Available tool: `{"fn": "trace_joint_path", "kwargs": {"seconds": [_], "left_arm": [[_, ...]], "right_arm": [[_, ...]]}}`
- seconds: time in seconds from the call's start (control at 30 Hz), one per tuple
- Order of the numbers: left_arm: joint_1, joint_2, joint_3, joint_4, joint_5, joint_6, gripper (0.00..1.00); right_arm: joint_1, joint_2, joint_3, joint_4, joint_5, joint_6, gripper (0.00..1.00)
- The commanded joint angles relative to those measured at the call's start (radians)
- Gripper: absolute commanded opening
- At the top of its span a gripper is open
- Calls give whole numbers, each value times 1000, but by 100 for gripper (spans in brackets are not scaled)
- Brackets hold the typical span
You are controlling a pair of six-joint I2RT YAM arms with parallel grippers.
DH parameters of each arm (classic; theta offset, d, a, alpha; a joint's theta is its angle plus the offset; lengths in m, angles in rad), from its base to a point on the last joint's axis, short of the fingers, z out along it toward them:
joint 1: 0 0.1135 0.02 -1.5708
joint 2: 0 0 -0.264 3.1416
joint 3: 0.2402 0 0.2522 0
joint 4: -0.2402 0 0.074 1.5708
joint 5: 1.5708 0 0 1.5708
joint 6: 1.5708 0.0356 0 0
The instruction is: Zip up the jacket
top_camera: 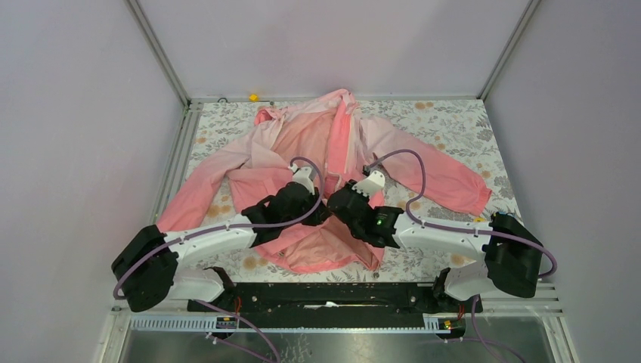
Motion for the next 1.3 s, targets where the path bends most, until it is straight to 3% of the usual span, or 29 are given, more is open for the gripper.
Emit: {"fn": "trace_joint_path", "kwargs": {"seconds": [0.0, 0.2, 0.4, 0.57, 0.83, 1.1, 1.27], "left_arm": [[-50, 26, 65, -49, -132, 82, 0], [-54, 64, 78, -128, -210, 84, 0], [-52, 21, 42, -16, -66, 83, 0], [-44, 18, 29, 10, 37, 80, 0], [-37, 58, -46, 58, 263, 79, 0], [-37, 62, -139, 117, 349, 44, 0], [-36, 87, -179, 185, 389, 23, 0]], "right_arm": [[-19, -18, 69, -24, -62, 126, 0], [-40, -69, 50, -39, -166, 203, 0], [-47, -115, -11, -21, -184, 177, 0], [-46, -175, -103, 78, -235, 124, 0], [-47, -269, -238, 72, -267, 108, 0], [-47, -255, -259, 30, -345, 111, 0], [-47, -249, -269, 53, -375, -29, 4]]}}
